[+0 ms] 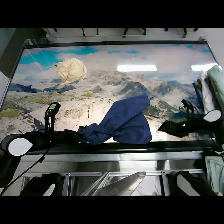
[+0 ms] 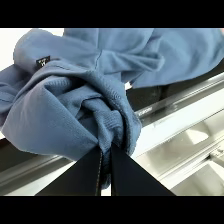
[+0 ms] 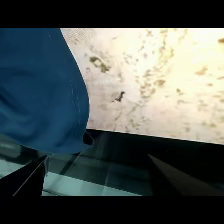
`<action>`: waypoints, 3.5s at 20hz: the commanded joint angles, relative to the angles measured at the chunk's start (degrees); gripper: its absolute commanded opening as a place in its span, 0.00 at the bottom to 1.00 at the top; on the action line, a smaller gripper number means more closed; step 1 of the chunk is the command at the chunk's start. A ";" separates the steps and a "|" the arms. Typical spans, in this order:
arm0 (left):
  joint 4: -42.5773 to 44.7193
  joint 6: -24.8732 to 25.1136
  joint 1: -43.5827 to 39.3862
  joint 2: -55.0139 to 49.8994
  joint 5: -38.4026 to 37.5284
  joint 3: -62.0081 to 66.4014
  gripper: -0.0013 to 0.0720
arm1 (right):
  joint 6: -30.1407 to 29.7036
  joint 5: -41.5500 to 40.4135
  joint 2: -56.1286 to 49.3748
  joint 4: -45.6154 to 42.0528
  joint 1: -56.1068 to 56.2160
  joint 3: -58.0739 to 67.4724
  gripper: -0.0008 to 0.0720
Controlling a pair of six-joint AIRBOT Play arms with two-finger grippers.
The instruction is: Fold the shirts.
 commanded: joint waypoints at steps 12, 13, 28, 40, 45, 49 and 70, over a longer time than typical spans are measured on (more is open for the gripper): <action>0.15 -2.71 -0.02 0.04 0.42 2.36 0.04 | -3.93 -12.09 -10.12 11.72 15.08 -5.84 0.04; 0.20 -2.73 -0.02 0.04 0.46 2.38 0.04 | -5.53 -8.07 -8.31 10.71 15.02 -4.55 0.04; 2.56 -3.63 11.50 0.04 -4.17 46.69 0.04 | 18.49 9.62 22.27 -22.99 15.02 66.16 0.04; 14.93 -8.04 5.44 -16.92 -23.87 50.12 0.04 | 15.21 12.17 -5.42 -30.18 15.04 75.21 0.04; 22.77 -7.45 -0.26 -28.96 -3.30 31.85 0.04 | 15.21 5.27 -23.67 -30.12 15.13 67.56 0.04; 22.91 -7.65 2.47 -41.57 5.75 31.74 0.04 | 16.76 2.91 -36.83 -30.16 15.10 67.52 0.04; -0.13 12.15 37.88 -24.39 -12.46 0.50 0.68 | 9.86 12.59 -15.45 -2.58 13.86 49.55 0.98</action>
